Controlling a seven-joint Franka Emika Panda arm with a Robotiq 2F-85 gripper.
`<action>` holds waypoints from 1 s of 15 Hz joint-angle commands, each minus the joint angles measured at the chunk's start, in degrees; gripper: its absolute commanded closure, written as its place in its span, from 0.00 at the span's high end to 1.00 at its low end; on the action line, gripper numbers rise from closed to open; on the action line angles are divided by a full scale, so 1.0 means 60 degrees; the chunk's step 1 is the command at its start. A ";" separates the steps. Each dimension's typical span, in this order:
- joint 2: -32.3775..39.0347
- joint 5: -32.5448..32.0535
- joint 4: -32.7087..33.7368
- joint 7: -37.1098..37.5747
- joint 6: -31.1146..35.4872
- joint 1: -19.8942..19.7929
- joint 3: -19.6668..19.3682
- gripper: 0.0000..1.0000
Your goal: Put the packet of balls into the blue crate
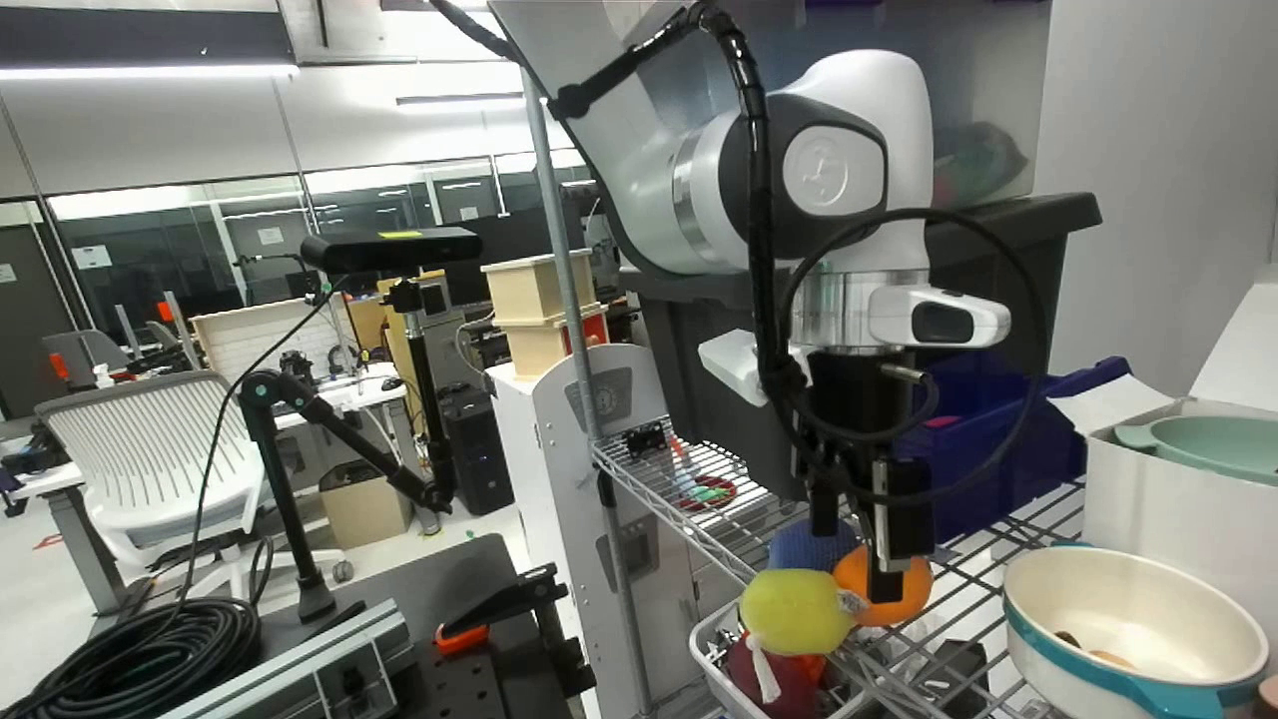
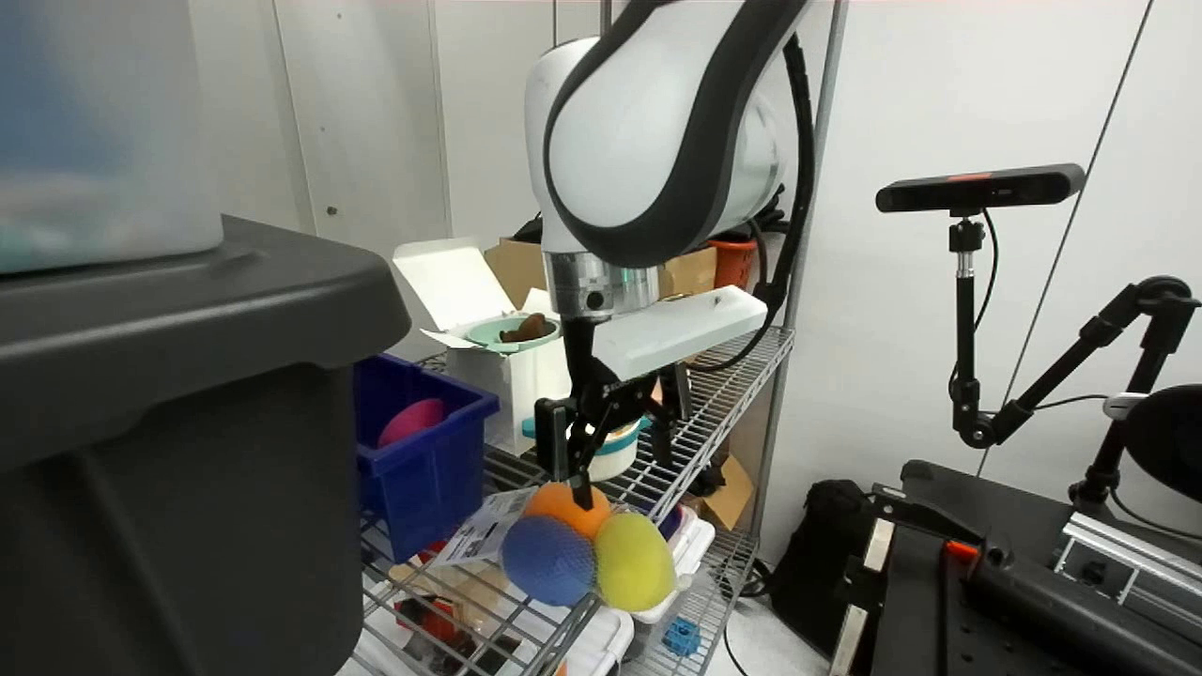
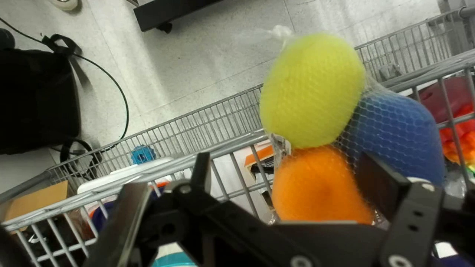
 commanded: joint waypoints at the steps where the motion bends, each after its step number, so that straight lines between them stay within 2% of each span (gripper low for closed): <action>1: 0.0702 0.0345 0.0512 0.0158 0.0437 0.0310 -0.0195 1.00; 8: 0.1552 0.0647 0.1003 0.0529 0.0908 0.0689 -0.0315 0.99; 9: 0.1626 0.0658 0.1059 0.0613 0.0910 0.0744 -0.0350 0.74; 11: 0.1731 0.0680 0.1160 0.0732 0.0905 0.0826 -0.0394 0.73; 15: 0.1716 0.0763 0.1229 0.0829 0.0870 0.0870 -0.0446 0.42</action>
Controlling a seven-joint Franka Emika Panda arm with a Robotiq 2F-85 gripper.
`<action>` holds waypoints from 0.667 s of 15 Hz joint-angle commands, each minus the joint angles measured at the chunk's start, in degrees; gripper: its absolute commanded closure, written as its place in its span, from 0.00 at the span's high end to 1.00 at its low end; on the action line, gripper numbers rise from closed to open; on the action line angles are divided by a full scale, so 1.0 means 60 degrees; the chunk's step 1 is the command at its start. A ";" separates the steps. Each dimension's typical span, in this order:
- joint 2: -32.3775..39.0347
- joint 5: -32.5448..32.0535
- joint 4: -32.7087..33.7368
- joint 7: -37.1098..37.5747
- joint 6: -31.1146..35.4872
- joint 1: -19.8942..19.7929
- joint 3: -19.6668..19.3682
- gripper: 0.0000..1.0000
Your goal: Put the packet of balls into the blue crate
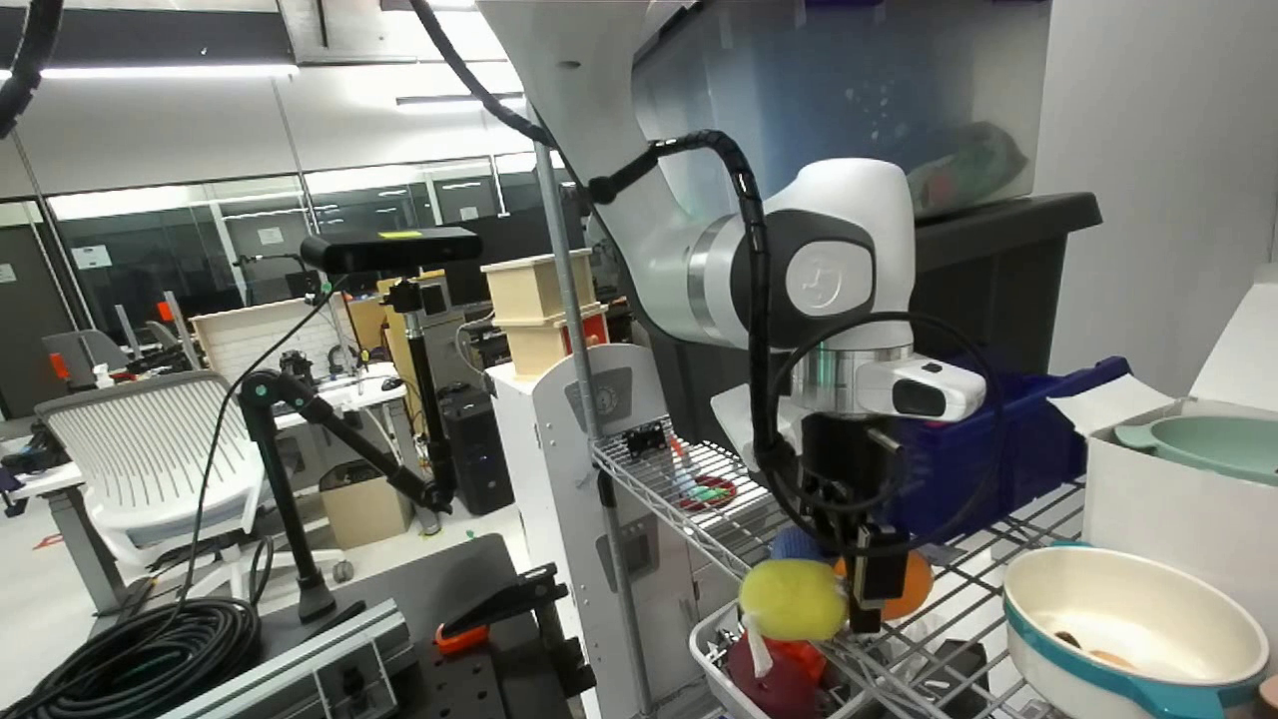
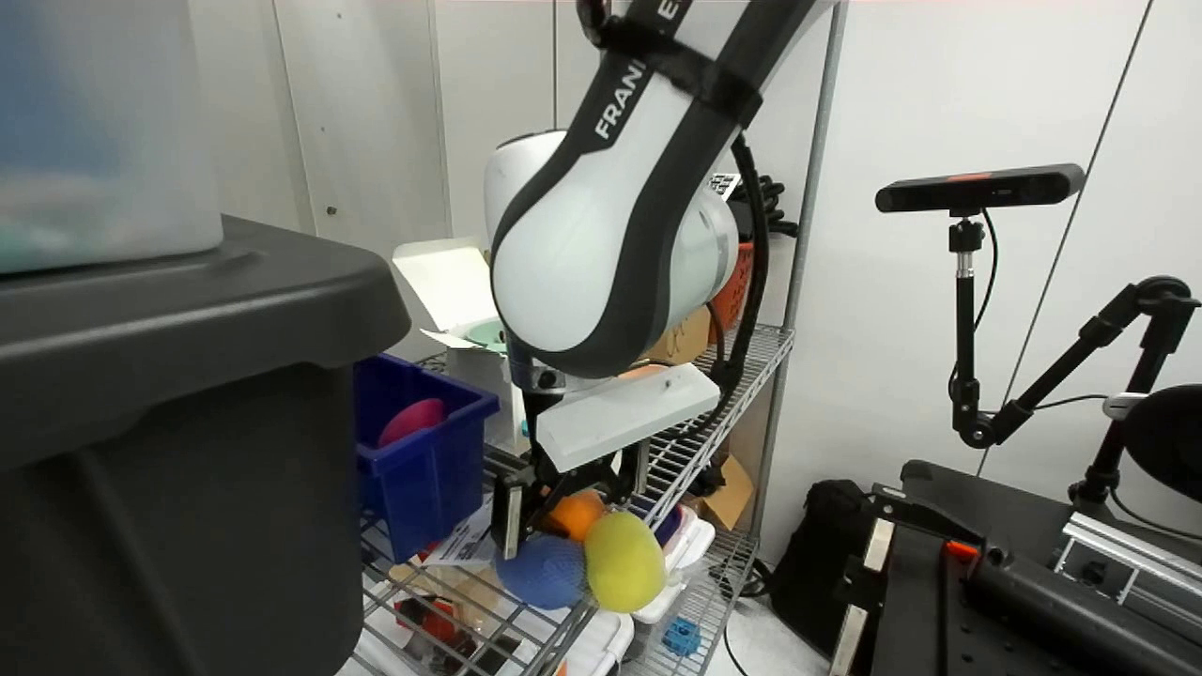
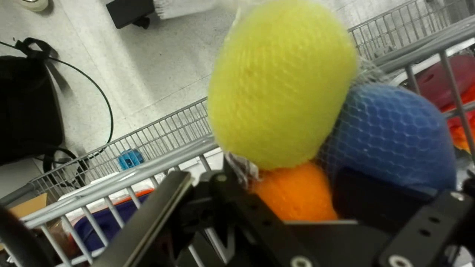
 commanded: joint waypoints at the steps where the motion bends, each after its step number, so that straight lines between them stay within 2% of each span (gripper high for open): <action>1: 0.0086 0.0377 0.0183 0.0072 0.0135 0.0168 -0.0198 0.34; 5: -0.0194 0.0508 0.0045 0.0016 0.0153 0.0100 -0.0247 0.06; 6: -0.0281 0.0543 -0.0008 0.0003 0.0155 0.0084 -0.0252 0.02; 10: -0.0972 0.0644 -0.0528 -0.0112 0.0237 0.0008 -0.0230 0.00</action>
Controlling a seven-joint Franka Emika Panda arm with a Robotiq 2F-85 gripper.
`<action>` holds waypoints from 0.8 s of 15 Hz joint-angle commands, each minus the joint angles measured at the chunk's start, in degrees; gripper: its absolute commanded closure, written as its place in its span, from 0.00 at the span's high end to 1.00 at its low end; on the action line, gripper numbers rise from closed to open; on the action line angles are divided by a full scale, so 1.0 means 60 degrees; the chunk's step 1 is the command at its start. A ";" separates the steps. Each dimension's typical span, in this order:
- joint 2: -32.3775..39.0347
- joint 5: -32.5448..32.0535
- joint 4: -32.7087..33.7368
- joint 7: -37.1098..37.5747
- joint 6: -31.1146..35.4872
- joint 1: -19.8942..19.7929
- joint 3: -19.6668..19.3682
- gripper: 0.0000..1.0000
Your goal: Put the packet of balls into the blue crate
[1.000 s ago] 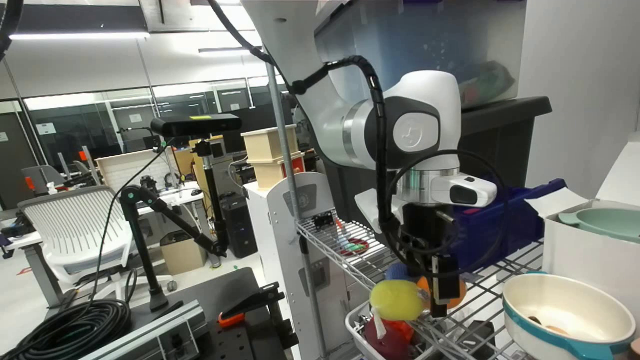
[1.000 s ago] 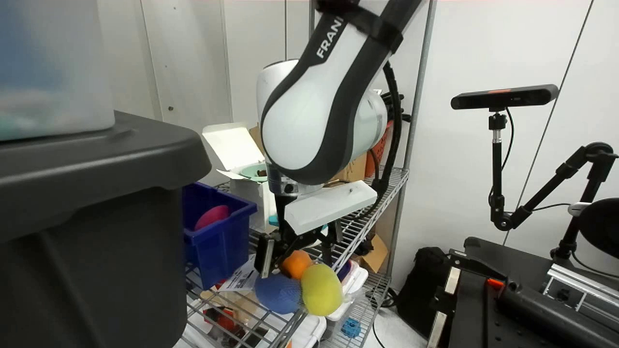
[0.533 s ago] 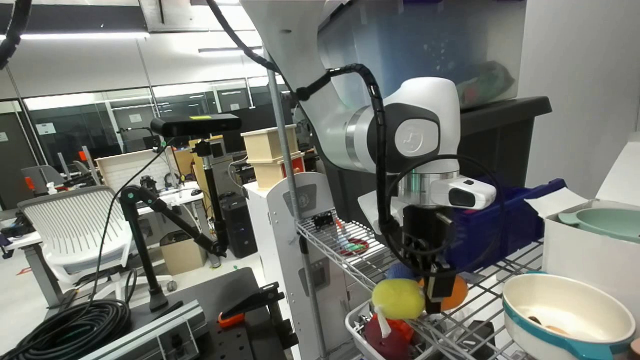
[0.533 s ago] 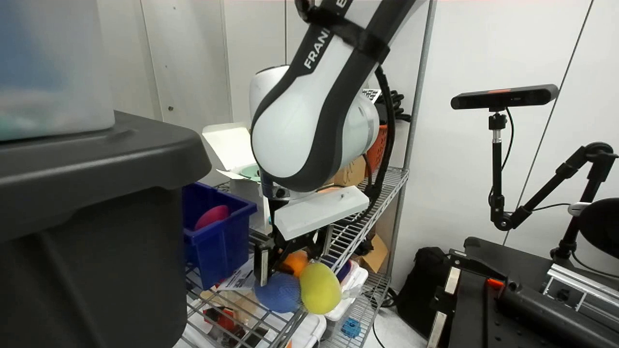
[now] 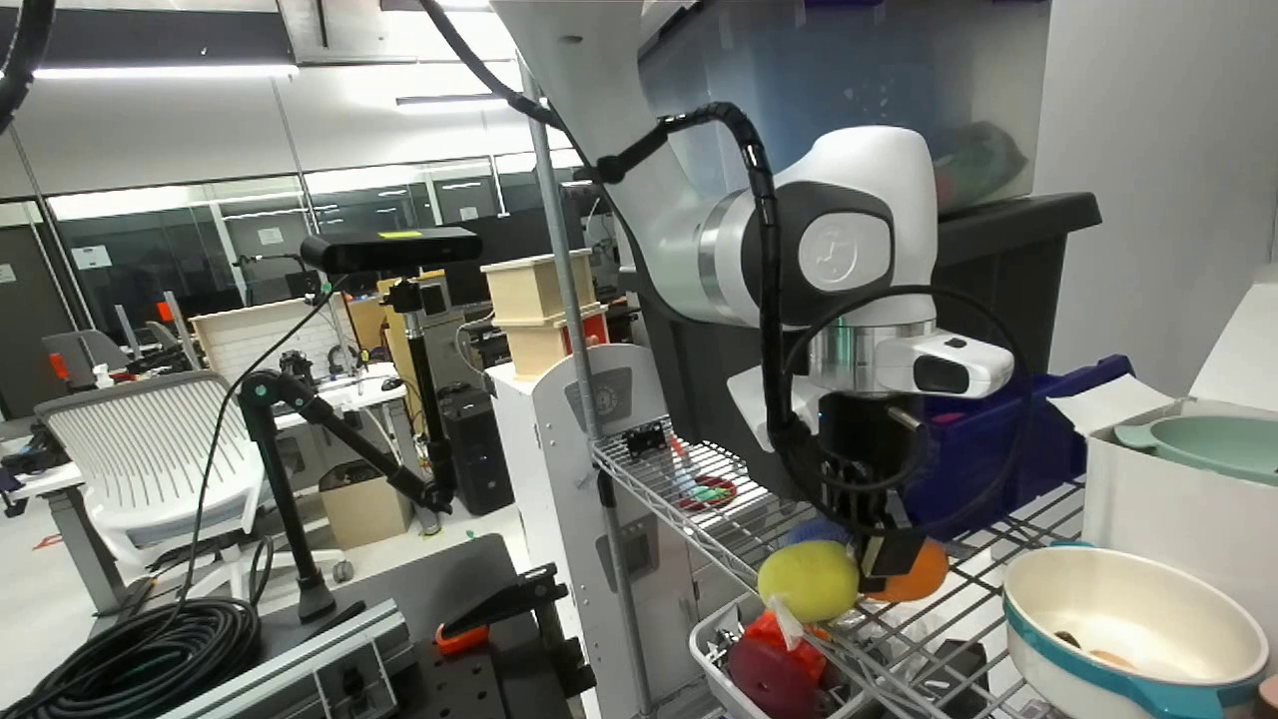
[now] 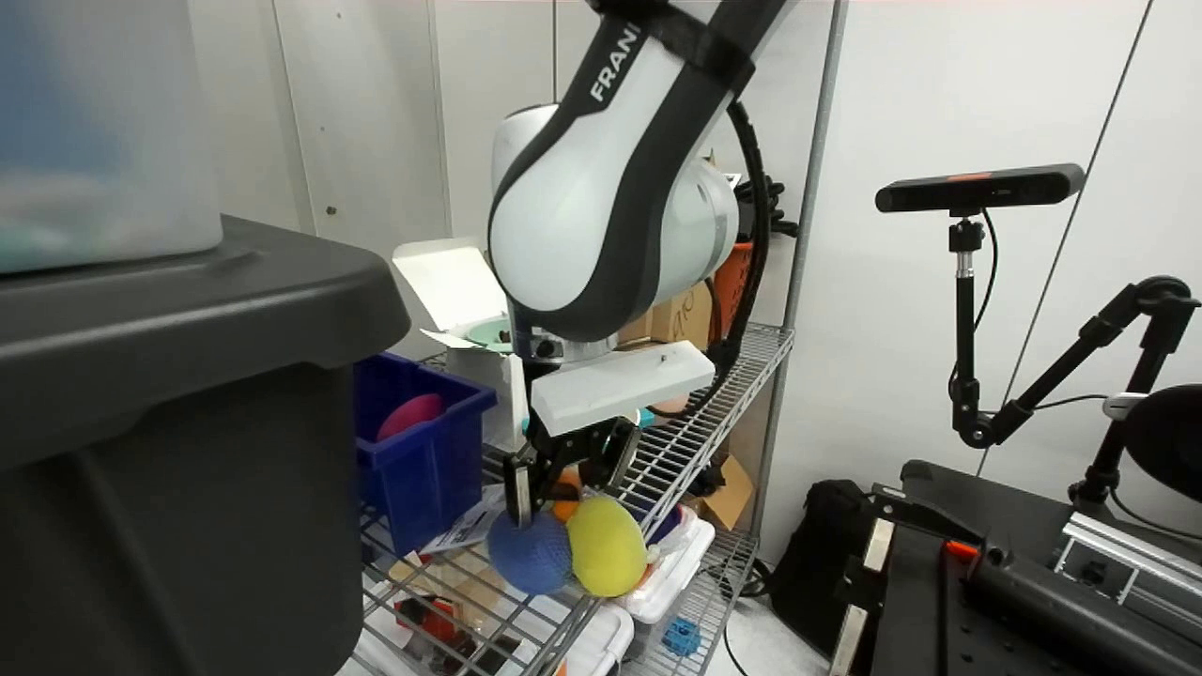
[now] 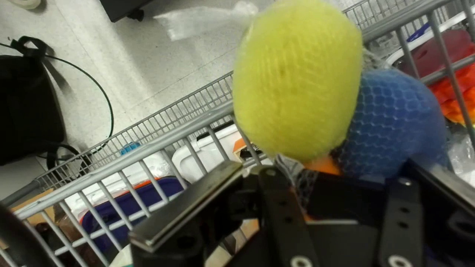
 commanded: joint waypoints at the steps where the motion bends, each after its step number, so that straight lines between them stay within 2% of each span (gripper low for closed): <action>1: -0.0959 0.0349 -0.0774 -0.0157 0.0266 -0.0010 -0.0026 0.00; 12: -0.3973 0.0587 -0.3102 -0.0884 0.0617 -0.0541 0.0143 0.00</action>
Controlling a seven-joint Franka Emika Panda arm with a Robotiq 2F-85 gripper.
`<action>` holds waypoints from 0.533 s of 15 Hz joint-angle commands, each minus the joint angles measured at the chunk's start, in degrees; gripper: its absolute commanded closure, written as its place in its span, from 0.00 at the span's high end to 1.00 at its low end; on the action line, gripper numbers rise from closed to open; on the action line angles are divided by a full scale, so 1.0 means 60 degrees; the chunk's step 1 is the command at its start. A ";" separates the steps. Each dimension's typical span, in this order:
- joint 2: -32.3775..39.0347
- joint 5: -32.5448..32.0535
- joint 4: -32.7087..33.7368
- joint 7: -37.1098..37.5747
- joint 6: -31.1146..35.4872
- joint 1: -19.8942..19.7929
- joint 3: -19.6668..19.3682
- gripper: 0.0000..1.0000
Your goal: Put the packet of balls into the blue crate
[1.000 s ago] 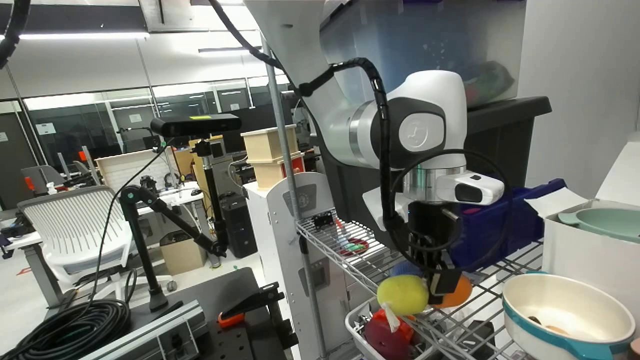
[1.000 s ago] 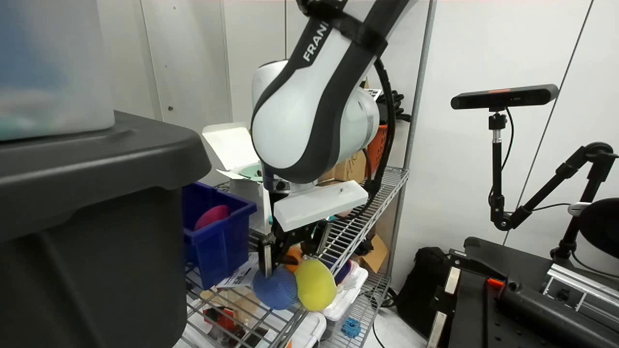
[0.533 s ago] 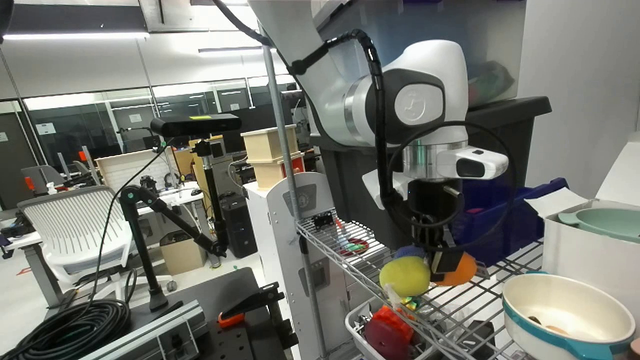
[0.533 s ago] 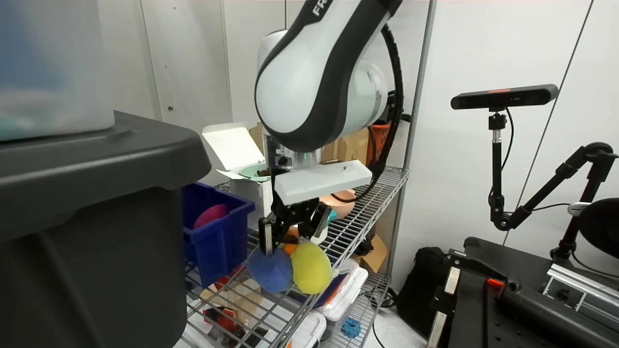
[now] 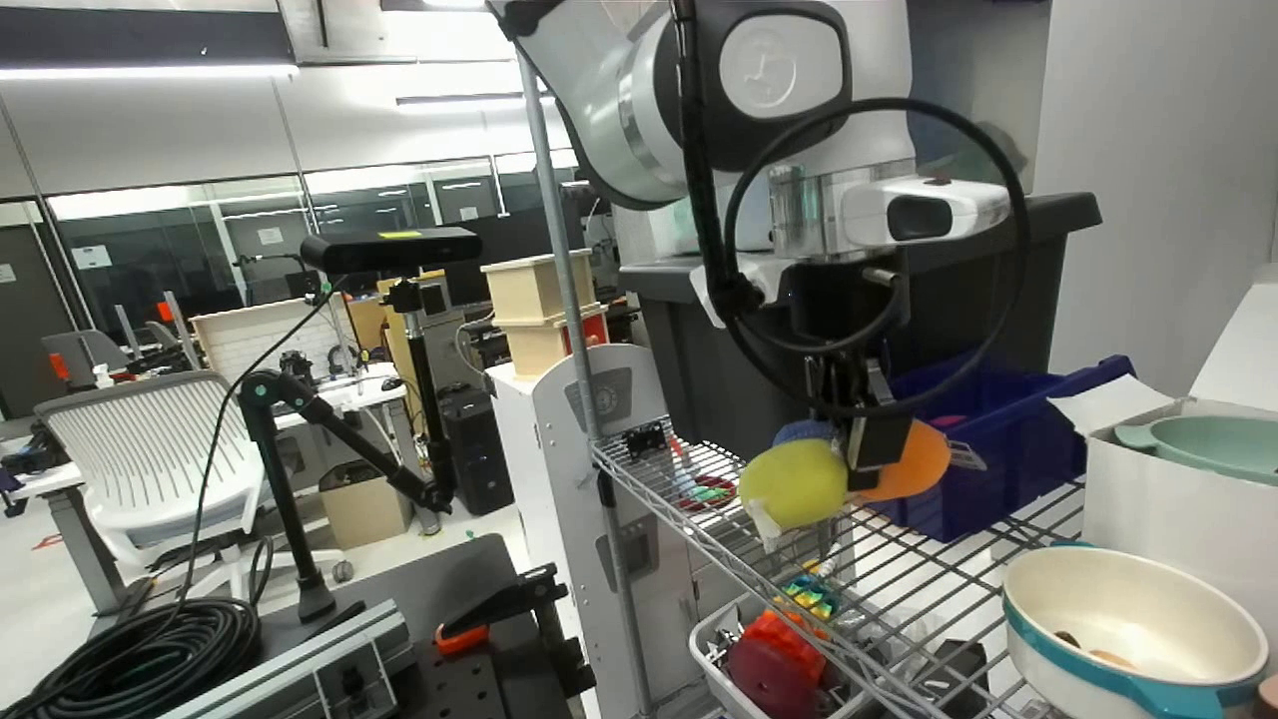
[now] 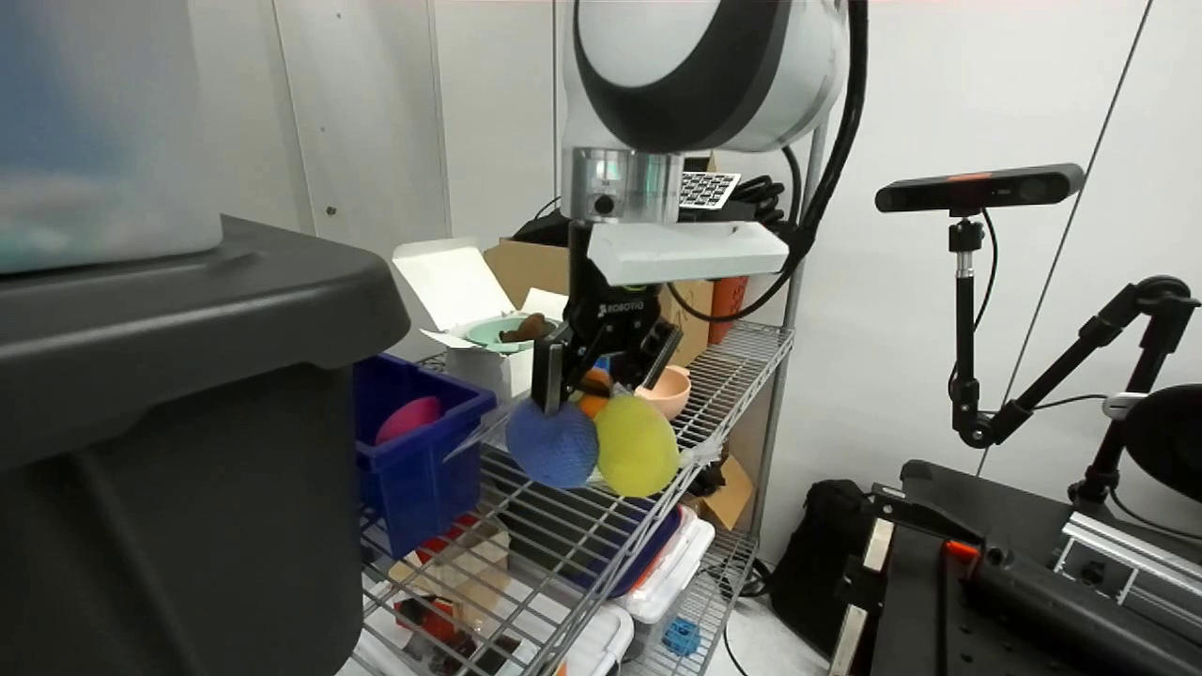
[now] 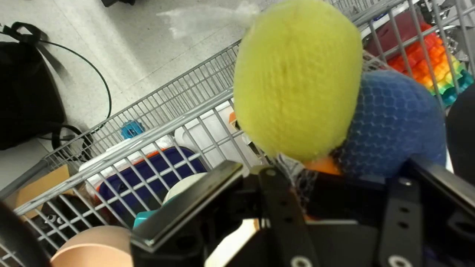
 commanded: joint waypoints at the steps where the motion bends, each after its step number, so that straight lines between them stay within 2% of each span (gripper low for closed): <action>1: -0.1179 0.0429 -0.0972 -0.0675 0.0279 -0.0328 0.0165 0.00; 4: -0.1610 0.0554 -0.1010 -0.0741 0.0203 -0.0434 0.0145 0.00; 8: -0.1730 0.0233 -0.0555 -0.0240 0.0289 -0.0348 0.0041 0.00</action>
